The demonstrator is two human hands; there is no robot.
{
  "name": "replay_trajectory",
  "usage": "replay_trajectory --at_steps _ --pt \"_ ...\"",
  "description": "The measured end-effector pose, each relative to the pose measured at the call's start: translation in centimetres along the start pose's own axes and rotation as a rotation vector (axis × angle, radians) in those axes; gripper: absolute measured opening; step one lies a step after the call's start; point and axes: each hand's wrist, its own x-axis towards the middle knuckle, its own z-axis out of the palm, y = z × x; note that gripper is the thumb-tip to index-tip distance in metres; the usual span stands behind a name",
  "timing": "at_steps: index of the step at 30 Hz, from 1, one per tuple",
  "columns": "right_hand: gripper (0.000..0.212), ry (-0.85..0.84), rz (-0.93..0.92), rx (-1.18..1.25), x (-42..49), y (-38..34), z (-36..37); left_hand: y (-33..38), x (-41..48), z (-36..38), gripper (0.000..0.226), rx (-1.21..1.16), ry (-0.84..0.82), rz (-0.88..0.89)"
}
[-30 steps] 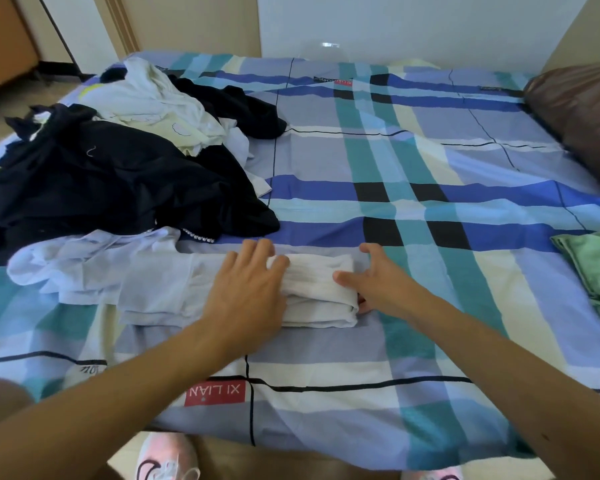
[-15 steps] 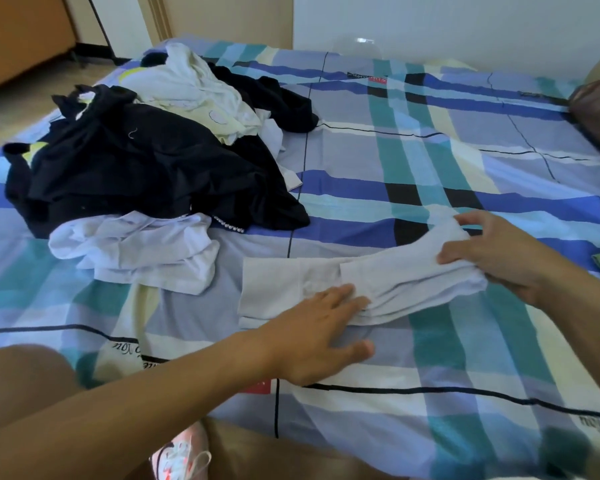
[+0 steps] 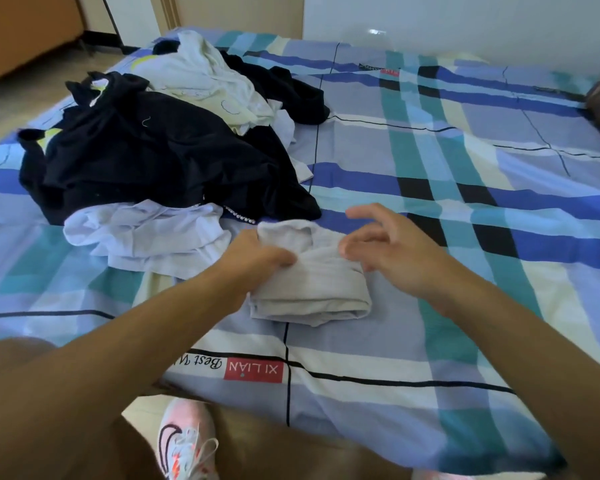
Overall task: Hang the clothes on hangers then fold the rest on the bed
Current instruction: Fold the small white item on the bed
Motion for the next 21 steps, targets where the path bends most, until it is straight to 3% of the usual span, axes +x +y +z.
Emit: replay_trajectory --at_steps 2,4,6,8,11,15,17,19,21 --pt "0.057 0.028 0.082 -0.096 1.1 1.9 0.6 -1.1 0.2 -0.3 0.047 0.210 0.090 0.063" --pt "0.062 0.025 0.139 -0.162 1.7 3.6 1.4 -1.7 0.2 -0.7 0.063 0.574 0.193 0.181" --pt "0.070 0.032 0.152 -0.155 2.1 4.7 2.3 -1.8 0.3 -1.2 0.078 0.775 0.250 0.225" --pt "0.079 0.054 0.164 -0.050 2.6 5.3 2.9 -1.6 0.3 -1.5 0.090 0.706 0.156 0.116" --pt "0.096 0.008 0.217 0.153 3.1 5.5 3.2 -1.4 0.2 -1.2 0.092 0.407 -0.009 -0.048" --pt "0.101 -0.003 0.233 0.314 2.9 5.6 2.8 -1.1 0.2 -0.9 0.091 0.302 -0.024 -0.067" --pt "0.092 0.025 0.189 0.336 2.4 5.1 2.4 -1.0 -0.1 -0.5 0.095 0.442 0.033 0.129" --pt "0.084 0.002 0.126 0.336 1.6 4.3 1.6 -0.3 -1.1 0.4 0.087 0.523 0.084 0.488" --pt "0.079 -0.078 0.056 0.360 0.4 3.3 0.4 1.1 -2.2 1.3 0.071 0.413 -0.045 0.652"
